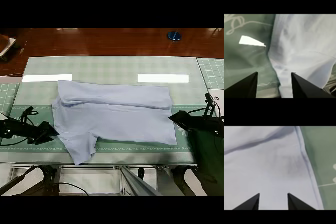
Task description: Fold the shirts.
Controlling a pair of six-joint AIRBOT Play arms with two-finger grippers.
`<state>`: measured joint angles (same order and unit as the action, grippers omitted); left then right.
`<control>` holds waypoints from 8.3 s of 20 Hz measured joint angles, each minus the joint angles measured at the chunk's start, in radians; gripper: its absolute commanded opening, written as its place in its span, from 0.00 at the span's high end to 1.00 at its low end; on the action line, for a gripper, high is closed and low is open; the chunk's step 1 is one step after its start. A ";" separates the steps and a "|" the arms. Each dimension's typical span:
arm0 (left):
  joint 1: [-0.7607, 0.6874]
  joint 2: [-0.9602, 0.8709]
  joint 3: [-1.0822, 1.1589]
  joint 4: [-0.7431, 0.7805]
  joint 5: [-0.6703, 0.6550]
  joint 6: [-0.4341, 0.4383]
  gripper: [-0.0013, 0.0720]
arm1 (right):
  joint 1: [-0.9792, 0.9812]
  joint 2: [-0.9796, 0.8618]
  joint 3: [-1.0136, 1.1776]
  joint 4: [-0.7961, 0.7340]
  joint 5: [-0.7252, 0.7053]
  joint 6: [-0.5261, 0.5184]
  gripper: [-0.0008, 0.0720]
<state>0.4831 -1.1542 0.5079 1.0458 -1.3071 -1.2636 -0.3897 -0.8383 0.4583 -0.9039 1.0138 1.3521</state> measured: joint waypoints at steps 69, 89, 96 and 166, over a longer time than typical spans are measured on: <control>-0.344 -0.837 1.272 -0.205 0.044 -0.172 0.29 | 0.041 -0.882 0.826 0.141 0.067 0.003 0.43; -0.384 -0.097 0.454 -0.312 0.421 0.084 0.29 | 0.032 -0.803 0.599 0.180 0.011 -0.043 0.52; -0.569 -0.097 0.410 -0.358 0.579 0.137 0.96 | 0.075 -0.746 0.624 0.171 0.100 -0.088 0.96; -0.626 0.235 0.203 -0.038 0.485 -0.196 0.96 | 0.578 -0.091 0.391 -0.304 -0.085 0.475 0.43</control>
<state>-0.1432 -0.9195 0.7109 1.0077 -0.8219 -1.4597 0.1886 -0.9291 0.8494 -1.2083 0.9283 1.8267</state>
